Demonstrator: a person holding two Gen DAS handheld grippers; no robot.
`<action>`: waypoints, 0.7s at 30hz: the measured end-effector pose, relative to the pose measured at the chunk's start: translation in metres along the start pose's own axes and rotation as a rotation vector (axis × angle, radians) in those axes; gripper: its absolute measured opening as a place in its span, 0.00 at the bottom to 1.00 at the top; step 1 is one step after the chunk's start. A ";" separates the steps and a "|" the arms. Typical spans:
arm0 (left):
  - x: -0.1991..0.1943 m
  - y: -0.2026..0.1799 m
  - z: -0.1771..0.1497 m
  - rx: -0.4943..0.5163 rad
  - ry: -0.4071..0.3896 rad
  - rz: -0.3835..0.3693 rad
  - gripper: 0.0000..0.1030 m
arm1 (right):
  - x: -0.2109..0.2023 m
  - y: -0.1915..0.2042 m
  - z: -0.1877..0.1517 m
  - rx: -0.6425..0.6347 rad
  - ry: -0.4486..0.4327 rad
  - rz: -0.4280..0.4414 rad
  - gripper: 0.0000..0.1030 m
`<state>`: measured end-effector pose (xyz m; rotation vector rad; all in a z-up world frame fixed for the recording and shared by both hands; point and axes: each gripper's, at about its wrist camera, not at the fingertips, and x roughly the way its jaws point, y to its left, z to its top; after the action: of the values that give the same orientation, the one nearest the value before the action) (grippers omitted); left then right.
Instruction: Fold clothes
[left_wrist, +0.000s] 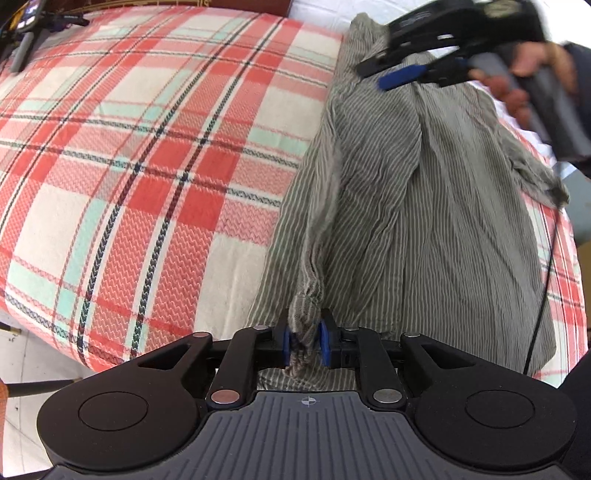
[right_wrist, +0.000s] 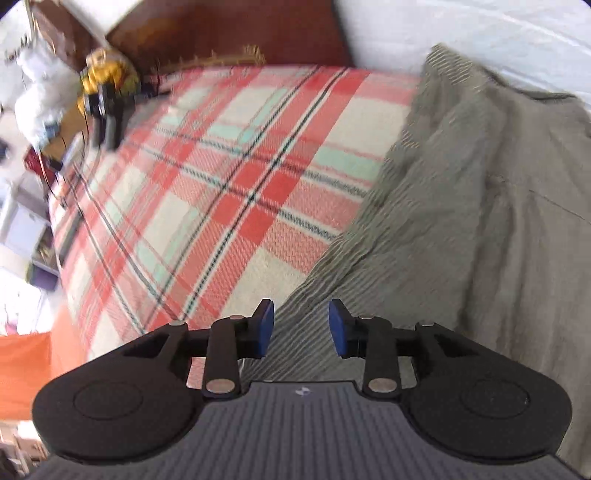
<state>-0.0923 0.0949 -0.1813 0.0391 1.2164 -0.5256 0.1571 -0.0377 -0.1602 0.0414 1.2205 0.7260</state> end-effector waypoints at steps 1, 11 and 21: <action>0.000 0.001 0.001 0.001 0.002 -0.002 0.30 | -0.007 -0.006 -0.007 0.032 -0.009 0.006 0.36; -0.003 0.004 0.008 0.006 0.023 -0.008 0.31 | -0.011 -0.057 -0.098 0.314 0.023 0.026 0.36; -0.011 -0.004 0.010 0.084 0.025 0.003 0.31 | 0.001 -0.061 -0.108 0.474 0.000 0.115 0.36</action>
<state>-0.0877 0.0924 -0.1665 0.1194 1.2182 -0.5753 0.0936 -0.1219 -0.2261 0.5060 1.3758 0.5206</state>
